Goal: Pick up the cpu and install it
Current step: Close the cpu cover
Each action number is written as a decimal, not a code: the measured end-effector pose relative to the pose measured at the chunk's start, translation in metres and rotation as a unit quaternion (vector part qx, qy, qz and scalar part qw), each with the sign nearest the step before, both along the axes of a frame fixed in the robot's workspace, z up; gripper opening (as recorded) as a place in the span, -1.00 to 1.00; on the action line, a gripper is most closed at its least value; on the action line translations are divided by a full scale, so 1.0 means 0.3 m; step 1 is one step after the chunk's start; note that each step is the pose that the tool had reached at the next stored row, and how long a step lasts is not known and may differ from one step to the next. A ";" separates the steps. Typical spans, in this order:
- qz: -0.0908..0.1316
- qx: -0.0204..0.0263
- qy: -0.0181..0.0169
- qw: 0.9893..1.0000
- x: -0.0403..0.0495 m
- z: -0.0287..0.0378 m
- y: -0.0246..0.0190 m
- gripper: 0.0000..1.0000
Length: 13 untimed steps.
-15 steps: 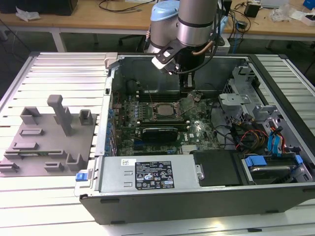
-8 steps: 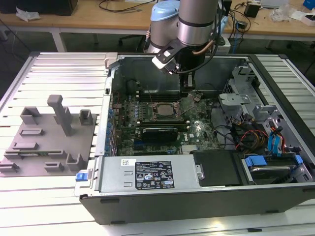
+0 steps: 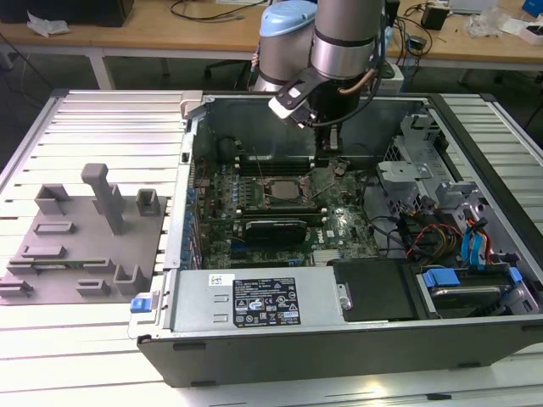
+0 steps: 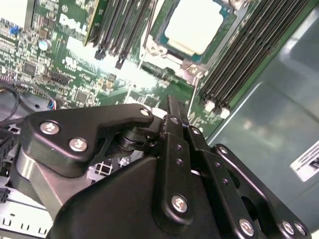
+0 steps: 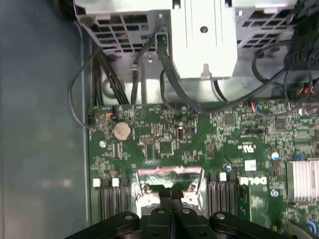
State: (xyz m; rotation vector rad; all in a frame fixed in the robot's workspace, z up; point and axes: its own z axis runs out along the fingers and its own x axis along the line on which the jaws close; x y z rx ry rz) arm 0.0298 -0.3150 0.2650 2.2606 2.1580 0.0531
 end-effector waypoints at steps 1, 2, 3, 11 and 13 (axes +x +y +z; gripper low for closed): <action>0.000 0.000 0.000 1.000 0.008 0.000 0.000 -0.79; 0.000 0.000 0.000 1.000 0.021 0.000 0.000 -0.79; 0.000 0.000 0.000 1.000 0.029 0.000 0.000 -0.79; 0.000 0.000 0.001 1.000 0.121 -0.005 0.000 -0.79; 0.000 0.000 0.001 1.000 0.127 -0.012 0.000 -0.79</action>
